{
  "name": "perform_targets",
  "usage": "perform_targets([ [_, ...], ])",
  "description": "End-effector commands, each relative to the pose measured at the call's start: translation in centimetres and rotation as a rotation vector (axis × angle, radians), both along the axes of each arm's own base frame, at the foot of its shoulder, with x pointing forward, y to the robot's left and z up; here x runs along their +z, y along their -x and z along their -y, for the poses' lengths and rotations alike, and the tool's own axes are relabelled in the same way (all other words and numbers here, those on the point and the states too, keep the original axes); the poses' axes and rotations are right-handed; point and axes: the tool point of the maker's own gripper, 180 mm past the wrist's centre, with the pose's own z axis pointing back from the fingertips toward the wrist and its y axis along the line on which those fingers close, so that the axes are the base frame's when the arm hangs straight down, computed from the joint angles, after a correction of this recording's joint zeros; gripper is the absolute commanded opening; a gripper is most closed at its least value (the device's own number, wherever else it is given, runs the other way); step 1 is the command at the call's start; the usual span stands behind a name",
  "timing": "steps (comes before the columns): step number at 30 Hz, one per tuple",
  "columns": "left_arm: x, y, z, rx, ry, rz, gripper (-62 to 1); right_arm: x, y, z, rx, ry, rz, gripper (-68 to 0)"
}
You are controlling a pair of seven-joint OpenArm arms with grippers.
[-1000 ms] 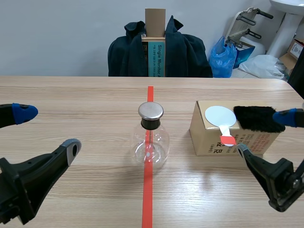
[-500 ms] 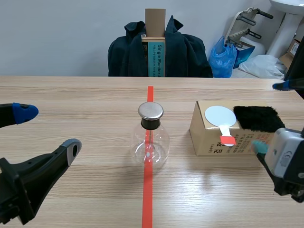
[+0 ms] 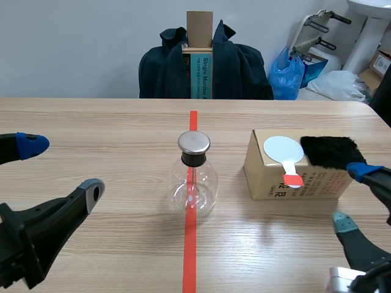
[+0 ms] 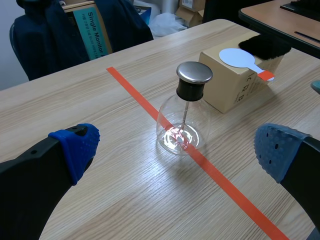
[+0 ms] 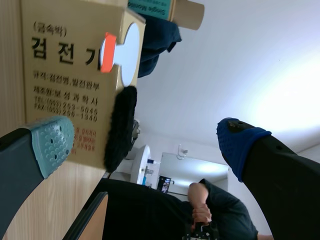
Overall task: Do the electroscope experiment.
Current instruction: 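Pick up the white charging plate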
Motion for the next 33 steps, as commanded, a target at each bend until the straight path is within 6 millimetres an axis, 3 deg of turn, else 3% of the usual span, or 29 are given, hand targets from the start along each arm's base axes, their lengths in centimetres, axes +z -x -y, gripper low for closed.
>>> perform_targets([
  [1, 0.8, 0.0, 0.5, -0.01, 0.026, 0.022, 1.4, 1.4, -1.5, -0.3, -0.016, -0.006, 0.075, -9.1],
  [15, 0.8, 0.0, 0.5, -0.01, 0.026, 0.022, 1.4, -3.7, -5.5, -1.5, -0.271, -0.094, 0.014, -9.1],
  [22, 0.8, 0.0, 0.5, -0.01, 0.026, 0.022, 1.4, -2.6, -7.4, -3.5, -0.247, -0.124, 0.055, -9.1],
  [33, 0.8, 0.0, 0.5, -0.01, 0.026, 0.021, 1.4, -1.7, -8.0, -3.2, -0.243, -0.119, 0.097, -9.8],
])
